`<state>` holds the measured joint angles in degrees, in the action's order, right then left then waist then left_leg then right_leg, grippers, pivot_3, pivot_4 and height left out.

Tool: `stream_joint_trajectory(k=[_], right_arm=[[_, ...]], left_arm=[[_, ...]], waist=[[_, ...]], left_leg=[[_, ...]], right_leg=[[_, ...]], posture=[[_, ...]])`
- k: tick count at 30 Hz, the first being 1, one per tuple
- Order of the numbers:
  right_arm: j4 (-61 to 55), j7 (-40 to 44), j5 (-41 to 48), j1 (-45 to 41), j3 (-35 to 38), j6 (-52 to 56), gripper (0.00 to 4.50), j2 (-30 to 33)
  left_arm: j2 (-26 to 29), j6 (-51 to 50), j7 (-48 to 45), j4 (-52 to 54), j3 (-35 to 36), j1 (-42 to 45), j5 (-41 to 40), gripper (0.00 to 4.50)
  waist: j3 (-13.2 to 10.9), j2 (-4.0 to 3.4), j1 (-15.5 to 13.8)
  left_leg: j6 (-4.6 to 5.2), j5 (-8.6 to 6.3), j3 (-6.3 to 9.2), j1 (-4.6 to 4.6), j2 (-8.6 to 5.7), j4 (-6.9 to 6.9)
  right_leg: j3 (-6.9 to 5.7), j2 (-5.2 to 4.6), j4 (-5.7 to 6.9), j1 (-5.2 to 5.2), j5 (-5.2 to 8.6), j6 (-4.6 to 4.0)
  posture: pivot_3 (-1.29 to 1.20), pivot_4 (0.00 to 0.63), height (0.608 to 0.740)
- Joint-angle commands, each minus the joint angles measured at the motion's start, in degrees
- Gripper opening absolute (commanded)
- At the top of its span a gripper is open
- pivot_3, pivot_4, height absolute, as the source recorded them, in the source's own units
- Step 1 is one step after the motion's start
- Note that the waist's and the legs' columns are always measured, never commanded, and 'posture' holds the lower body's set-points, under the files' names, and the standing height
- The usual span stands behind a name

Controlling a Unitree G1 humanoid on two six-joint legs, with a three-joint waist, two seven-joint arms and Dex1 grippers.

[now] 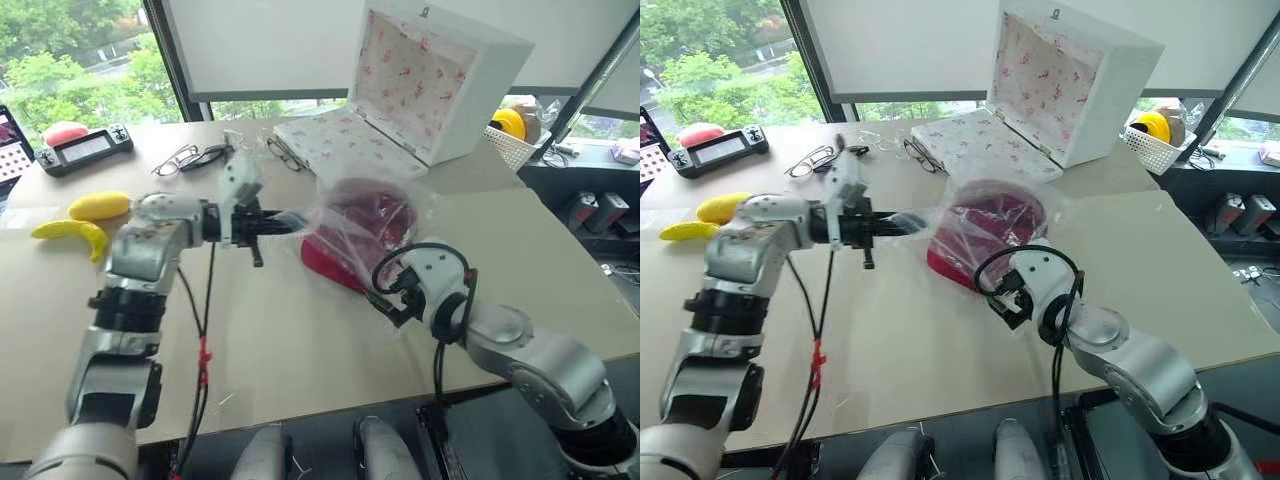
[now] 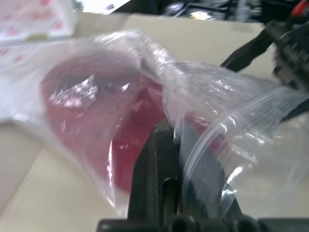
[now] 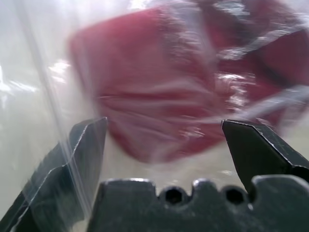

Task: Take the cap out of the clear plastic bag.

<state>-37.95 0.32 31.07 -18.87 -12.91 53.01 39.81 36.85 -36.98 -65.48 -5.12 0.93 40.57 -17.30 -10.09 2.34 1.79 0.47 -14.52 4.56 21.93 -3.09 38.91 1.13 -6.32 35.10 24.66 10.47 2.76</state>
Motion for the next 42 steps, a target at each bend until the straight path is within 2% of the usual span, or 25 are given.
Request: stream_joint_trajectory(k=[1, 7, 10, 15, 19, 22, 26, 30, 32, 35, 39, 42], right_arm=[[1.8, 1.9, -5.7, -2.1, 0.2, -3.2, 4.50, -0.8], [8.5, 6.7, -13.6, -4.9, -0.2, -7.9, 4.50, 0.1], [11.3, 8.9, -16.4, -6.1, 0.2, -10.2, 4.50, 0.5], [13.1, 10.5, -19.9, -6.9, 0.1, -11.4, 4.50, -1.4], [11.3, 11.8, -21.2, -6.0, 0.2, -11.0, 4.50, -3.1], [7.2, 15.1, -18.5, -4.5, 2.6, -11.2, 4.50, -3.6], [-1.0, 21.3, -11.0, -2.1, 9.4, -10.0, 4.50, -3.3], [-9.5, 24.5, 4.3, -3.7, 17.6, -10.8, 4.50, -8.0], [-10.0, 25.0, 4.1, -4.3, 16.5, -9.8, 4.50, -7.7], [-8.8, 25.8, 0.8, -2.0, 10.0, -11.1, 4.50, -7.9], [-3.7, 26.1, -8.2, 0.7, 1.1, -16.3, 4.50, -7.3], [1.8, 25.4, -13.6, 1.5, -0.2, -19.9, 4.50, -7.0]], left_arm=[[4.1, -3.3, 1.0, 7.5, 3.9, -4.6, -2.9, 0.06], [8.8, -10.4, 1.6, 21.4, 8.1, -20.0, -9.8, 0.06], [6.3, -13.4, 4.7, 27.1, 7.5, -24.0, -13.7, 0.06], [0.1, -14.0, 11.4, 28.7, 2.8, -21.2, -14.4, 0.06], [-4.7, -12.0, 15.3, 25.0, -1.5, -16.2, -12.2, 0.06], [-4.8, -10.1, 14.7, 22.8, -3.9, -14.6, -11.0, 0.06], [-5.2, -9.3, 14.8, 19.8, -5.1, -12.5, -10.7, 0.06], [-5.3, -8.5, 14.1, 18.1, -6.6, -11.0, -10.4, 0.06], [-5.5, -8.1, 14.2, 17.1, -6.7, -10.2, -10.4, 0.06], [-7.1, -7.9, 15.0, 16.4, -5.4, -9.0, -11.9, 0.06], [-10.8, -10.7, 16.9, 16.5, 0.0, -7.5, -17.8, 0.06], [-10.0, -10.4, 16.5, 17.3, 0.9, -8.1, -18.6, 0.06]], waist=[[0.0, -0.01, 0.0], [0.0, -0.05, -0.3], [0.0, -0.05, -0.7], [0.0, -0.07, -1.2], [0.0, -0.07, -1.1], [0.0, -0.08, -0.8], [-0.1, -0.09, -0.8], [-0.1, -0.10, -0.9], [-0.1, -0.10, -0.9], [-0.1, -0.10, -0.9], [-0.1, -0.10, -1.0], [-0.1, -0.10, -0.7]], left_leg=[[0.00, 0.00, 0.00, 0.00, 0.01, 0.00], [-0.03, -0.02, -0.05, 0.09, 0.00, -0.05], [-0.06, 0.00, -0.03, 0.13, 0.02, -0.04], [-0.07, 0.00, -0.05, -0.16, -0.01, -0.03], [-0.07, 0.00, -0.06, -0.17, -0.03, -0.04], [-0.07, 0.00, -0.07, -0.17, -0.03, -0.06], [-0.06, -0.01, -0.03, -0.17, 0.00, -0.07], [-0.06, -0.01, 0.01, -0.26, 0.00, -0.07], [-0.06, -0.01, 0.04, -0.26, 0.02, -0.07], [-0.06, -0.02, 0.04, -0.34, 0.00, -0.06], [-0.07, -0.01, 0.03, -0.29, -0.02, -0.05], [-0.07, -0.01, -0.02, -0.30, -0.04, -0.06]], right_leg=[[-0.01, 0.01, 0.00, 0.00, 0.00, 0.00], [0.05, -0.04, -0.06, 0.12, -0.01, -0.02], [0.01, -0.01, -0.03, 0.15, -0.01, -0.03], [-0.05, -0.01, -0.11, -0.24, -0.01, -0.02], [-0.06, -0.02, -0.12, -0.27, -0.02, -0.03], [-0.04, -0.02, -0.12, -0.25, -0.02, -0.04], [-0.02, 0.01, -0.10, -0.23, -0.01, -0.03], [-0.03, 0.00, -0.13, -0.33, 0.02, 0.02], [-0.03, 0.01, -0.11, -0.32, 0.17, 0.27], [-0.04, 0.00, -0.12, -0.39, 0.18, 0.28], [-0.04, -0.02, -0.09, -0.33, 0.16, 0.23], [0.01, -0.04, -0.10, -0.30, 0.01, 0.00]], posture=[[0.00, 0.150, 0.740], [0.00, 0.150, 0.740], [0.00, 0.150, 0.740], [0.00, 0.150, 0.740], [0.00, 0.150, 0.740], [0.00, 0.150, 0.740], [0.00, 0.150, 0.740], [0.00, 0.150, 0.740], [0.00, 0.150, 0.740], [0.00, 0.150, 0.740], [0.00, 0.150, 0.740], [0.00, 0.150, 0.740]])
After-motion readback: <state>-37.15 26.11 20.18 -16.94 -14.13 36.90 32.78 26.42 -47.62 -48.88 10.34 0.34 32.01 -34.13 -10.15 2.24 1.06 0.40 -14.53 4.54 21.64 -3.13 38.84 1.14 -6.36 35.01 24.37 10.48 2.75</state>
